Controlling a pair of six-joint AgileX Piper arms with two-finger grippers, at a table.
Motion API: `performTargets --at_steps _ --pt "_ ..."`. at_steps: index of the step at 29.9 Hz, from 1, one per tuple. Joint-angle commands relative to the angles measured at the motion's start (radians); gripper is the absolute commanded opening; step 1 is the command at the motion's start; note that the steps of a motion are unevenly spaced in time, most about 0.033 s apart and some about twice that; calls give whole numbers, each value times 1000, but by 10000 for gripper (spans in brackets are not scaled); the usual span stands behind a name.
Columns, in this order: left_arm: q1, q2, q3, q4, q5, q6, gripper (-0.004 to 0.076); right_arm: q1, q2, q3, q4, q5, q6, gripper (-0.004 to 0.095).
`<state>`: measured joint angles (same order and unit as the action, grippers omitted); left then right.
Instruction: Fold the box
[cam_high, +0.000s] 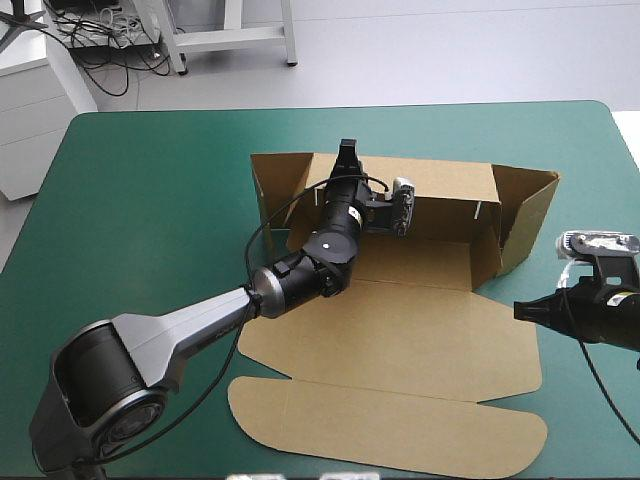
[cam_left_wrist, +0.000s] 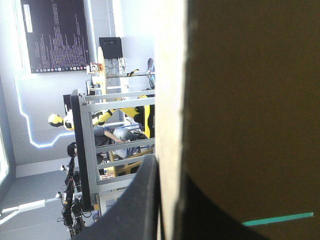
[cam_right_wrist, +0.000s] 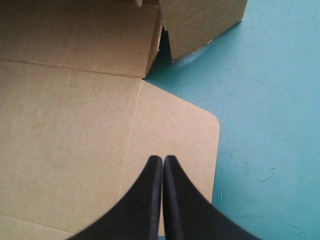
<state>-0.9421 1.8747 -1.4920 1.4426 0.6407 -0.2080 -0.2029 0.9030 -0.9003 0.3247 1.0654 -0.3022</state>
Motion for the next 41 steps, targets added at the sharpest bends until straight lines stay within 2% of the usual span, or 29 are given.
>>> performTargets --at_steps 1,5,7,11,16,30,36,41 --pt "-7 -43 -25 35 -15 -25 -10 -7 -9 -24 -19 -89 128 80" --pt "-7 -43 -25 35 -13 -25 -10 -7 -9 -24 -108 -141 172 313" --pt "-7 -43 -25 35 -13 -25 -10 -7 -9 -24 -114 -161 172 403" --pt "-7 -43 -25 57 -13 -23 -10 -7 5 -24 -100 -207 164 514" --pt "-7 -43 -25 79 -13 -23 -10 -7 63 -24 -97 -195 121 520" --pt "-7 -43 -25 79 4 -23 -10 -7 179 -55 68 -173 86 508" --pt "-7 -41 -25 79 -11 -30 -10 -7 184 -255 66 -185 77 508" --pt "-7 -41 -25 79 -13 -47 -10 -7 268 -484 56 -187 100 508"
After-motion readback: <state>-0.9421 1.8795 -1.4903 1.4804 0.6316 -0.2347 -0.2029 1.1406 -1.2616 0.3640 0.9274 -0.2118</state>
